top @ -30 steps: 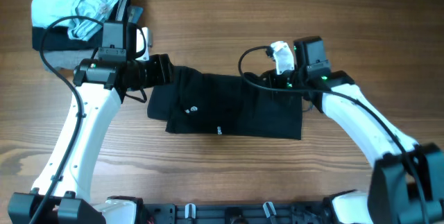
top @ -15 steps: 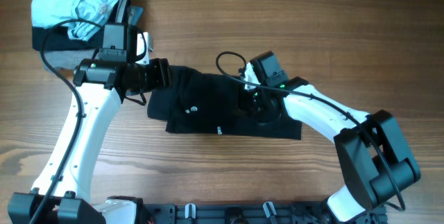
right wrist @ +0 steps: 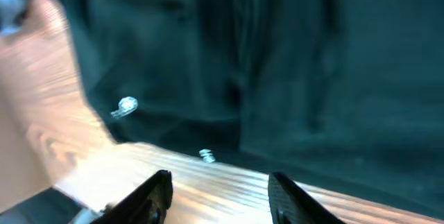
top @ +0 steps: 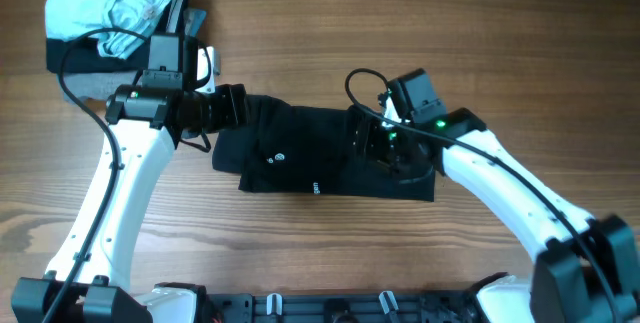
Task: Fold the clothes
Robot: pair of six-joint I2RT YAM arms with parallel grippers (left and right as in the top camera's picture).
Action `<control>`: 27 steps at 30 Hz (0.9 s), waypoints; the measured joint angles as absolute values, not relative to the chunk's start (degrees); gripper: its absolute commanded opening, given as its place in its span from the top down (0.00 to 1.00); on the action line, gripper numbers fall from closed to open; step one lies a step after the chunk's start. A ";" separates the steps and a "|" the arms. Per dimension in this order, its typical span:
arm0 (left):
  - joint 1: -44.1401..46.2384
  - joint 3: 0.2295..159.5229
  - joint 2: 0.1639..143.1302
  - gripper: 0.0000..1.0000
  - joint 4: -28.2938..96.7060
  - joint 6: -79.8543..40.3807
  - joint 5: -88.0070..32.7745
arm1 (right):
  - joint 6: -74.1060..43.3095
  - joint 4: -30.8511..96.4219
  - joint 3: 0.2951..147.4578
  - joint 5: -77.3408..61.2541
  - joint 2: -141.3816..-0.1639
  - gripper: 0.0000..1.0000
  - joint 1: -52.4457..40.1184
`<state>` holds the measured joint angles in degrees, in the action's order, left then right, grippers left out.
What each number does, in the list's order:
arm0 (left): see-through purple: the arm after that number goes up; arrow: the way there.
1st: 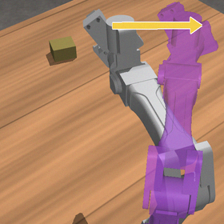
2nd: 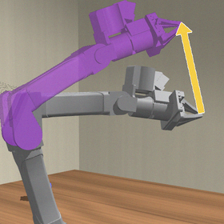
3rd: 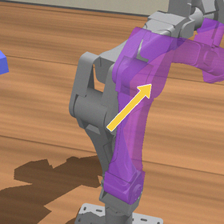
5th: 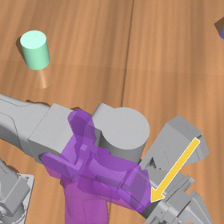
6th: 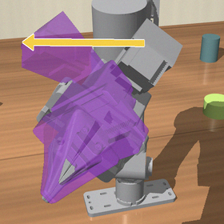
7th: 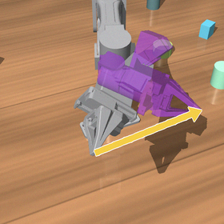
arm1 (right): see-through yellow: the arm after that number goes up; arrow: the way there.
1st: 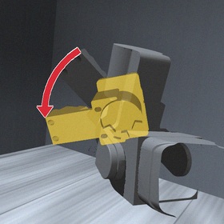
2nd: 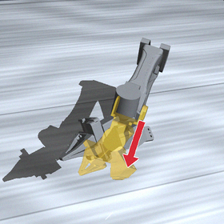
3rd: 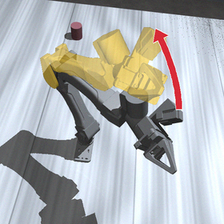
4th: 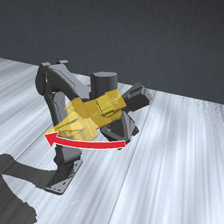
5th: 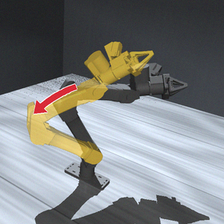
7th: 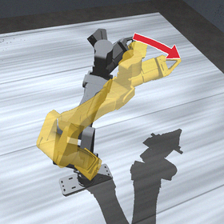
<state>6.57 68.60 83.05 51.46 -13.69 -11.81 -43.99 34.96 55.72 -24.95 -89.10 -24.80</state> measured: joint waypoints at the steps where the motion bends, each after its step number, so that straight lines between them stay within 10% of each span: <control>1: 6.57 68.60 83.05 0.23 51.46 -13.69 -11.81 | -44.77 34.50 55.72 -24.77 -90.30 0.66 -24.80; 5: 6.57 68.60 83.05 0.23 51.46 -13.69 -11.81 | -45.87 33.06 55.70 -24.86 -96.27 0.71 -24.80; 9: 6.57 68.60 83.05 0.23 51.44 -13.69 -11.81 | -46.39 32.34 55.66 -25.04 -96.82 0.39 -24.73; 17: 6.57 68.60 83.05 0.23 51.00 -13.69 -11.81 | -48.05 31.70 55.66 -25.04 -96.82 0.75 -24.69; 20: 6.57 68.60 83.05 0.23 51.03 -13.69 -11.81 | -49.45 31.46 55.66 -24.97 -96.82 0.52 -24.69; 23: 6.57 68.60 83.05 0.24 51.03 -13.72 -11.81 | -52.40 30.46 55.66 -24.34 -96.82 0.53 -24.69; 26: 6.57 68.60 83.05 0.24 51.05 -13.69 -11.81 | -54.17 29.76 55.66 -24.34 -97.43 0.96 -24.69; 27: 6.57 68.60 83.05 0.24 51.07 -13.69 -11.81 | -54.33 29.58 55.66 -24.36 -97.89 0.96 -24.69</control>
<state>6.57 68.60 83.05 51.07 -13.69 -11.81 -54.33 29.58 55.66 -24.36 -97.89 -24.69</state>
